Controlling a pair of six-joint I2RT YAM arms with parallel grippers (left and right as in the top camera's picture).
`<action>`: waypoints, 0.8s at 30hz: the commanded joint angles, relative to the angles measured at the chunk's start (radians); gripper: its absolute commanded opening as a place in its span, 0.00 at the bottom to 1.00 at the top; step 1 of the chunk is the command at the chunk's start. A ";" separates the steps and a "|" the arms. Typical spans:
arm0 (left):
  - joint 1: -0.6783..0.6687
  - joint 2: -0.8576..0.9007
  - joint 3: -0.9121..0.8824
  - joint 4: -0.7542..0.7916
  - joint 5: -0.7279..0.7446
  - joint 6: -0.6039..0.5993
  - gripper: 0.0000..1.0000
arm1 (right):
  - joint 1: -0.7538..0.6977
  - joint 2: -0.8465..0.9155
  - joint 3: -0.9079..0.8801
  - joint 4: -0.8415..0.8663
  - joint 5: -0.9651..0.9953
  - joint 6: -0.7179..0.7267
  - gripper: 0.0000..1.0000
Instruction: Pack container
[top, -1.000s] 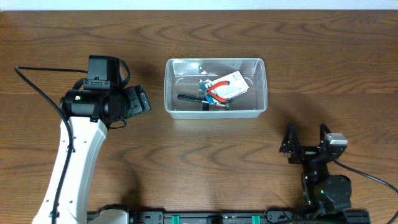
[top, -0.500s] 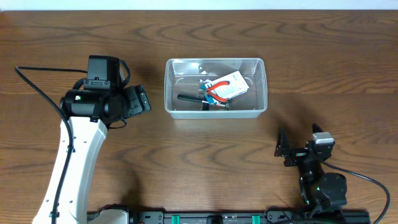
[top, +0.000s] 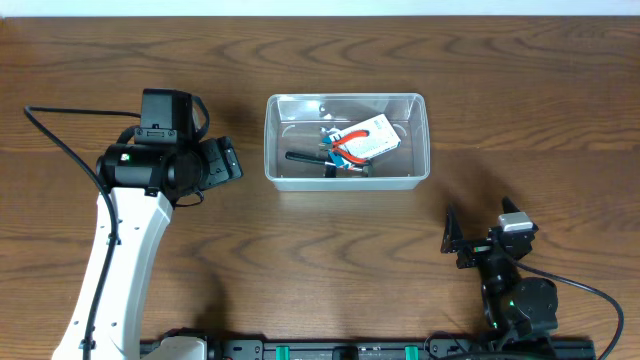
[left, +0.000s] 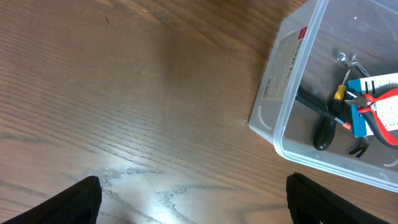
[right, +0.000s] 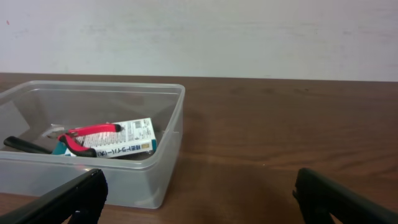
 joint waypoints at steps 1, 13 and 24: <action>-0.002 0.006 -0.003 -0.002 -0.013 0.006 0.87 | -0.009 -0.011 -0.008 0.002 -0.007 -0.016 0.99; -0.002 0.006 -0.003 -0.002 -0.013 0.006 0.87 | -0.009 -0.011 -0.008 0.002 -0.007 -0.016 0.99; -0.002 -0.257 -0.003 0.006 -0.019 0.011 0.87 | -0.009 -0.011 -0.008 0.002 -0.007 -0.016 0.99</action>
